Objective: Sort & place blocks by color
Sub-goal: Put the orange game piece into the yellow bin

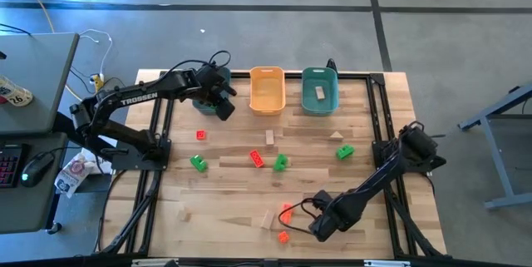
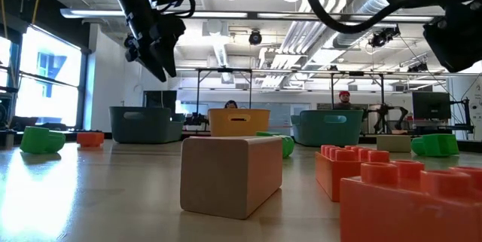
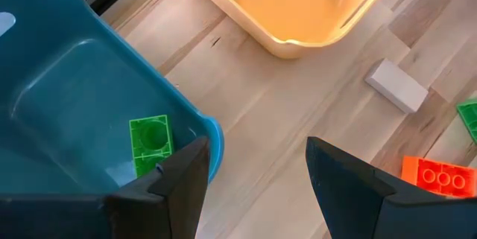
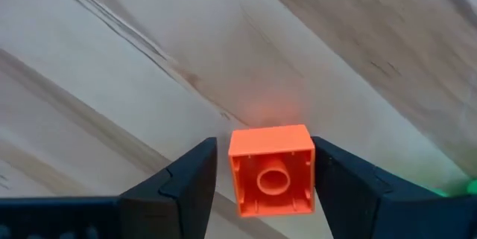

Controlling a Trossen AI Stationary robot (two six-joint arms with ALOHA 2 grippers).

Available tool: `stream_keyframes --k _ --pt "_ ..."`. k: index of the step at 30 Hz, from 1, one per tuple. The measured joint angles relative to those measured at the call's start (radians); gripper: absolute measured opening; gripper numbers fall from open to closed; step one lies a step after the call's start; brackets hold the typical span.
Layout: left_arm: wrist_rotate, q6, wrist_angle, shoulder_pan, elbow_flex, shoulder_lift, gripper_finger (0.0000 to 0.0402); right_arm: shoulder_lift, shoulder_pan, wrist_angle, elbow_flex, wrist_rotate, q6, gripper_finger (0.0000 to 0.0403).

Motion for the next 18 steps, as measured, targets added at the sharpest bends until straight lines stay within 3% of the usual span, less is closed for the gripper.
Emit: stream_keyframes --k 7,18 --pt "0.000 0.000 0.000 0.000 0.000 0.000 0.0208 0.000 -0.006 -0.001 0.002 -0.014 -0.004 0.0103" --pt "0.000 0.077 0.000 -0.038 0.000 0.000 0.0209 -0.037 -0.127 -0.001 0.001 0.066 -0.159 0.0102"
